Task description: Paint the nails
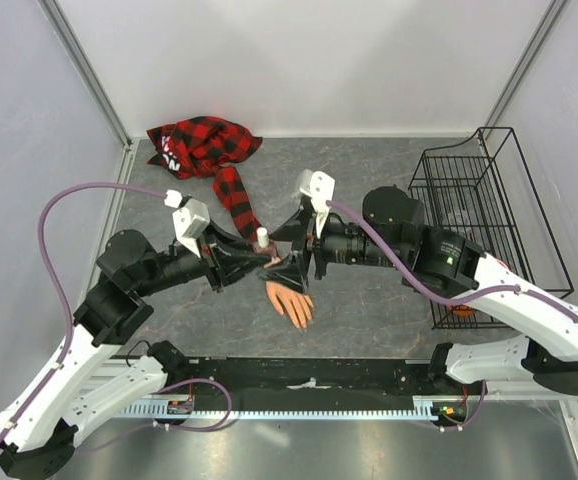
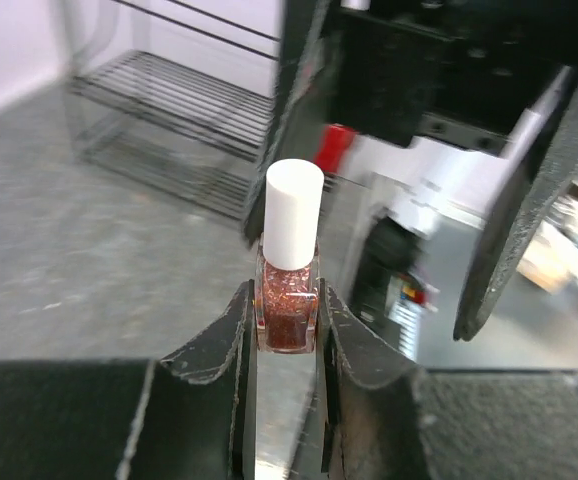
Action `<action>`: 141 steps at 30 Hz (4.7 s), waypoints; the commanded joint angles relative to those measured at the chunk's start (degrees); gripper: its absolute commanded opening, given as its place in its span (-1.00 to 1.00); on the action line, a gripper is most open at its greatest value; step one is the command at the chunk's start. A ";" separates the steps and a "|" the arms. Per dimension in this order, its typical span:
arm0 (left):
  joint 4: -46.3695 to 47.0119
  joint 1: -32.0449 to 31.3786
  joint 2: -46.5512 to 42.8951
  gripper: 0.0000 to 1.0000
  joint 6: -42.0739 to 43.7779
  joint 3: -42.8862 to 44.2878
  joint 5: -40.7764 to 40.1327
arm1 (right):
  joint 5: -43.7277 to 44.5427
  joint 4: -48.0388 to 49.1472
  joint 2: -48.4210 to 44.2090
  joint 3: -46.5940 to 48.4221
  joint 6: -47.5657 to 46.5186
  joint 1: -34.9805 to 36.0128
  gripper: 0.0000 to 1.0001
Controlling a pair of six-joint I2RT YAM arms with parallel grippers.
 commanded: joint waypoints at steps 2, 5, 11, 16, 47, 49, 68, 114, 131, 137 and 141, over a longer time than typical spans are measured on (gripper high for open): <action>0.75 0.58 -3.91 -0.97 5.84 -1.89 -21.89 | 14.28 -4.68 1.34 9.10 8.03 1.21 0.61; 1.37 0.58 -5.23 -0.96 5.93 -2.68 -23.04 | 23.16 -5.04 3.01 11.22 11.73 2.17 0.60; 3.21 0.58 -6.99 -0.96 3.91 -4.79 -23.13 | 34.84 -8.37 10.55 18.51 12.62 6.29 0.42; 3.74 0.58 -6.99 -0.97 2.77 -5.76 -22.69 | 40.92 -11.10 15.75 24.67 11.12 9.55 0.28; 17.39 0.75 2.76 -0.96 -12.44 -2.86 35.58 | -37.90 11.37 -1.03 -6.08 -2.52 2.26 -1.00; 14.74 0.75 2.94 -0.97 -10.17 -1.37 32.44 | -36.51 11.49 -1.90 -7.66 -2.68 2.18 -1.00; 7.96 0.75 -2.16 -0.96 0.74 -3.91 -1.59 | 22.98 -6.09 -6.13 3.57 13.22 1.82 0.92; 1.91 0.75 -0.13 -0.97 -1.63 5.76 21.01 | -31.60 -3.46 4.34 3.94 -11.12 3.67 -1.00; -10.49 0.66 0.04 -0.97 14.28 3.38 -12.41 | 23.32 -11.35 4.85 12.09 9.61 4.02 0.91; -8.83 0.66 -1.19 -0.97 14.46 2.15 -11.79 | 31.61 -14.88 10.83 18.51 11.21 5.43 0.74; -8.65 0.66 -1.80 -0.96 14.46 2.06 -11.35 | 32.58 -15.49 13.82 21.16 10.86 5.87 0.37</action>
